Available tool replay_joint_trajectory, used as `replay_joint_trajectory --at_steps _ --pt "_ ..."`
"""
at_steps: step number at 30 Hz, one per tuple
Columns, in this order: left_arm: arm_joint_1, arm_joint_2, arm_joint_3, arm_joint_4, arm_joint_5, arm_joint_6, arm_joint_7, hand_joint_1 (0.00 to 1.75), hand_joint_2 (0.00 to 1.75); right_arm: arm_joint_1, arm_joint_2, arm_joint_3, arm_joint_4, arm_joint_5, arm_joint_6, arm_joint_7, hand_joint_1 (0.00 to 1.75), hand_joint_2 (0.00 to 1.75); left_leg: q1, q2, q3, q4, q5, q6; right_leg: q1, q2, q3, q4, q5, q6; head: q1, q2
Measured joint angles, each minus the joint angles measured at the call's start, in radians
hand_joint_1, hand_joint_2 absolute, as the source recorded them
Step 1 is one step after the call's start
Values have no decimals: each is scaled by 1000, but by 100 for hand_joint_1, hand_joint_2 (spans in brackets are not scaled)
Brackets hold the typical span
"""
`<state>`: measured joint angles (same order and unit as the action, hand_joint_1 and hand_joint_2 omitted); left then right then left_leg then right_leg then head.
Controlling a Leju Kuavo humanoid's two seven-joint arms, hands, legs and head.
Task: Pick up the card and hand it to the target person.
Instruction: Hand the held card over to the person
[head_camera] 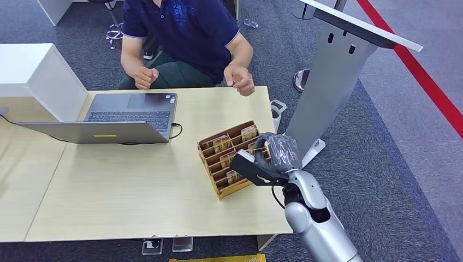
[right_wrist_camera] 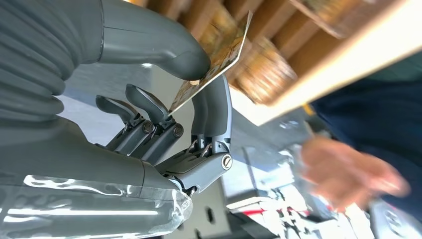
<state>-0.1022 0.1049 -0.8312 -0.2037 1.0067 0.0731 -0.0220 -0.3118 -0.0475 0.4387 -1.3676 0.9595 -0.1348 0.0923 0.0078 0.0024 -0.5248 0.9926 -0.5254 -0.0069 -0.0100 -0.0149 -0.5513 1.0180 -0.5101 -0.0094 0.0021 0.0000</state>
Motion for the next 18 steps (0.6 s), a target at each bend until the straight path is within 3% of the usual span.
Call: replay_joint_trajectory --at_steps 10,18 --pt "-1 0 -1 0 -5 -2 5 0 0 -132 30 24 -8 -63 -19 -23 175 175 0 0 -1 0 0 0 0 0 0 0 0 0 0 0" --pt "-11 0 -7 0 -17 -4 14 0 0 -311 100 60 197 -76 -139 -71 175 175 0 -1 -1 0 1 0 0 0 0 1 0 0 0 0"
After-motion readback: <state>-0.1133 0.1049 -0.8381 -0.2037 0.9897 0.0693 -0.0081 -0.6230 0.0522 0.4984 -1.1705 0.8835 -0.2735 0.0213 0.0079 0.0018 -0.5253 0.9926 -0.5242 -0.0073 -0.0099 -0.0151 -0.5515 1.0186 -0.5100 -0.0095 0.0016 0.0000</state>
